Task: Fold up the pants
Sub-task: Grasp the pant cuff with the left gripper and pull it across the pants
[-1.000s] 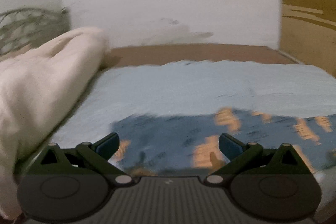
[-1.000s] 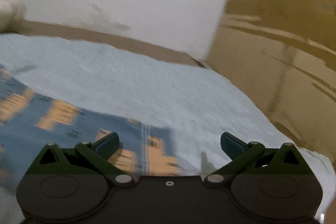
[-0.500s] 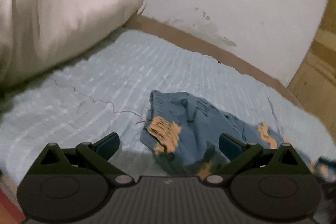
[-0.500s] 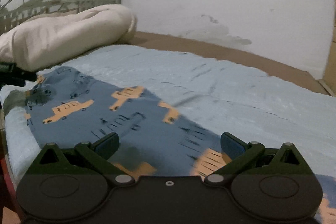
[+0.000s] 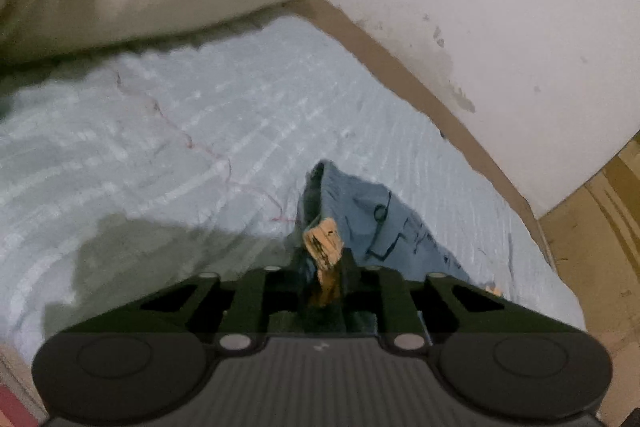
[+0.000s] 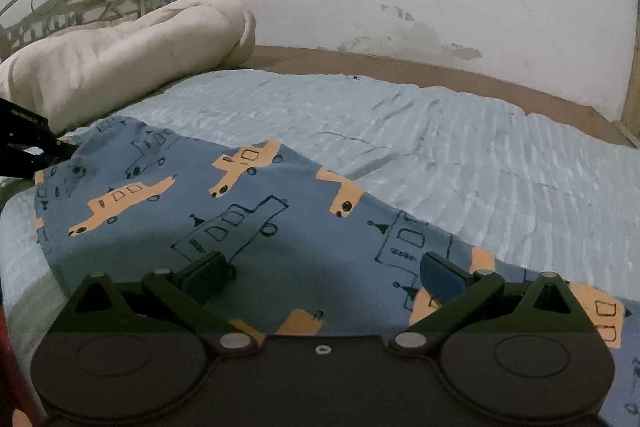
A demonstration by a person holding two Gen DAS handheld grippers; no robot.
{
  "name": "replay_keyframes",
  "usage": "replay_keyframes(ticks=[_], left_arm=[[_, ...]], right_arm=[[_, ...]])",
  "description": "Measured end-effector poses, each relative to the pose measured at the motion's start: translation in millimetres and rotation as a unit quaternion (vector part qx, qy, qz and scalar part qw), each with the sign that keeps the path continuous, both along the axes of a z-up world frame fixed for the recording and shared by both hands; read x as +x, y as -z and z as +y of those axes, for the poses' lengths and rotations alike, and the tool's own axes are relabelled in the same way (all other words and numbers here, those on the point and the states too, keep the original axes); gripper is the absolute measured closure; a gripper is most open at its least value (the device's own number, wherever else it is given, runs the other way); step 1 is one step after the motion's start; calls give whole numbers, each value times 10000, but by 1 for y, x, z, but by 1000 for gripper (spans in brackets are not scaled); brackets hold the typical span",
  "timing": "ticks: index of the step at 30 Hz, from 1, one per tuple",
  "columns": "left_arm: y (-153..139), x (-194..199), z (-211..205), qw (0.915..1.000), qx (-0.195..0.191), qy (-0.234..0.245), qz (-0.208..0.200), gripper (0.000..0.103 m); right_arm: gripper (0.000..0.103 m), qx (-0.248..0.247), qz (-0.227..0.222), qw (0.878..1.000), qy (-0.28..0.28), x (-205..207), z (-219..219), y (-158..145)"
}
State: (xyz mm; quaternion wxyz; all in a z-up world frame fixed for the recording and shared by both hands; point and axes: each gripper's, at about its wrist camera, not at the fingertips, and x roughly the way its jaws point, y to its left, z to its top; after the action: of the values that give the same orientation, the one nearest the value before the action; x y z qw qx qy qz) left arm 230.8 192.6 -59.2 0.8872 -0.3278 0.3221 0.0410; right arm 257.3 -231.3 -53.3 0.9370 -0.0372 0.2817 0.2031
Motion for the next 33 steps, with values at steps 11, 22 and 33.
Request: replay_keyframes(ticks=[11,22,33], left_arm=[[-36,-20,-19,9937,1092,-118,-219,90],[-35,-22,-39,9777,2087,-236,-76,5],[-38,58,-120,9444,3263,396,-32,1]], right_arm=[[1,91,20,10000,-11,0,-2,4],[1,-123,-228,9995,154,-6,2,-8],[1,-290,-306,9990,-164,75,83,-30]])
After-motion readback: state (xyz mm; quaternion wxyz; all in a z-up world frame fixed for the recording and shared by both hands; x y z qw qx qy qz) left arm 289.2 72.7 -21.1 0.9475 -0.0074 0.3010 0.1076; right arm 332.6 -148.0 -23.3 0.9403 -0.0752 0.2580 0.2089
